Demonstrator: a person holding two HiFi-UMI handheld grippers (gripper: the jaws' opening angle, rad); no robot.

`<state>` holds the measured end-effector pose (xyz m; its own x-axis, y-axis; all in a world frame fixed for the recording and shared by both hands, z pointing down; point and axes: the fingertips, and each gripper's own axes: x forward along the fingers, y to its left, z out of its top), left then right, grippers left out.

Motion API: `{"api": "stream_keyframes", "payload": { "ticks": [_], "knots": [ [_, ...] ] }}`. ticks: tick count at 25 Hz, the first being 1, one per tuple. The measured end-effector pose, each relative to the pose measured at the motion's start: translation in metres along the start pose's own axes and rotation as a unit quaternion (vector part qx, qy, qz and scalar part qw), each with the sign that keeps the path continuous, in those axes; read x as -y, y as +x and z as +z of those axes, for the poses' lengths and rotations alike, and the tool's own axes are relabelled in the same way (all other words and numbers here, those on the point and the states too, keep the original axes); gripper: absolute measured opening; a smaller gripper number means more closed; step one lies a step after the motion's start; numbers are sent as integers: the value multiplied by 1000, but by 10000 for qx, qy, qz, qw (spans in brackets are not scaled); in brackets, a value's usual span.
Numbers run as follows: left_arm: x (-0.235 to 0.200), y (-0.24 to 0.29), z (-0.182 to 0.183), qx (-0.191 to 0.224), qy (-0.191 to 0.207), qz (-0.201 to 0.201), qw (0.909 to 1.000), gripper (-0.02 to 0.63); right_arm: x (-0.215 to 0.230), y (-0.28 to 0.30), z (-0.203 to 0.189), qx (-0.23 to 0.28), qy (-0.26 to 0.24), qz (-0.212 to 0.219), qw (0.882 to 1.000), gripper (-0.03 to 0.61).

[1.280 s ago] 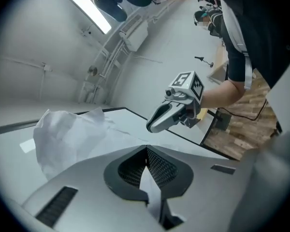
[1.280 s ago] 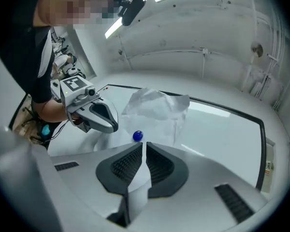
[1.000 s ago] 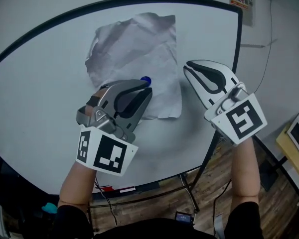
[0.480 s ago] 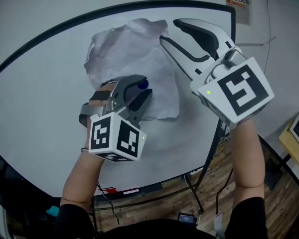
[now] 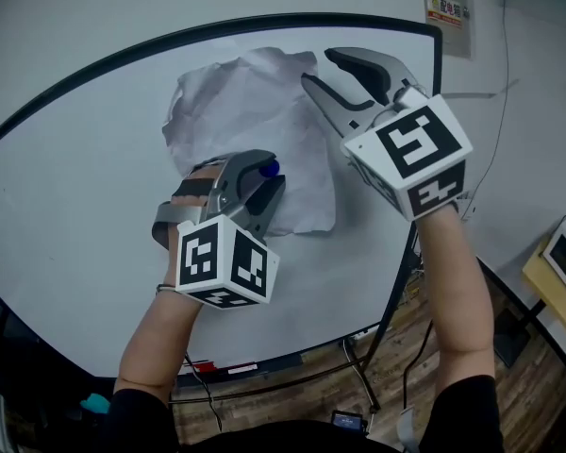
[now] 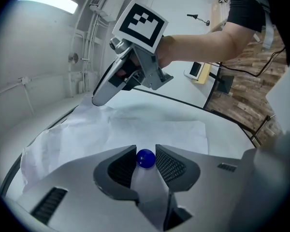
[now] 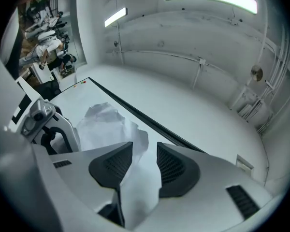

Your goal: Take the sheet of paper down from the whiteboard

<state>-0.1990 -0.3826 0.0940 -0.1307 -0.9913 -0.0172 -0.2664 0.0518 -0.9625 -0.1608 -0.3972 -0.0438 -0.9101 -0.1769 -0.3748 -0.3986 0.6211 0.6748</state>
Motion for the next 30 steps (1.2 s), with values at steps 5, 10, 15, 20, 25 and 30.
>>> {"api": "stream_keyframes", "payload": {
  "ticks": [5, 10, 15, 20, 25, 30],
  "knots": [
    [-1, 0, 1, -75, 19, 15, 10000, 133, 5, 8, 0, 86, 171, 109, 9998, 149],
    [-1, 1, 1, -115, 64, 33, 9999, 129, 11, 18, -3, 101, 447, 237, 9987, 149],
    [0, 1, 0, -126, 98, 49, 9999, 126, 13, 20, -4, 117, 247, 147, 9995, 90],
    [0, 1, -1, -94, 30, 29, 9999, 123, 11, 23, -6, 113, 426, 267, 9987, 50],
    [-1, -4, 2, 111, -55, 80, 9999, 101, 11, 24, -9, 196, 696, 333, 9968, 28],
    [-4, -22, 16, 304, 206, 303, 9989, 26, 10, 16, -1, 332, 915, 325, 9947, 23]
  ]
}}
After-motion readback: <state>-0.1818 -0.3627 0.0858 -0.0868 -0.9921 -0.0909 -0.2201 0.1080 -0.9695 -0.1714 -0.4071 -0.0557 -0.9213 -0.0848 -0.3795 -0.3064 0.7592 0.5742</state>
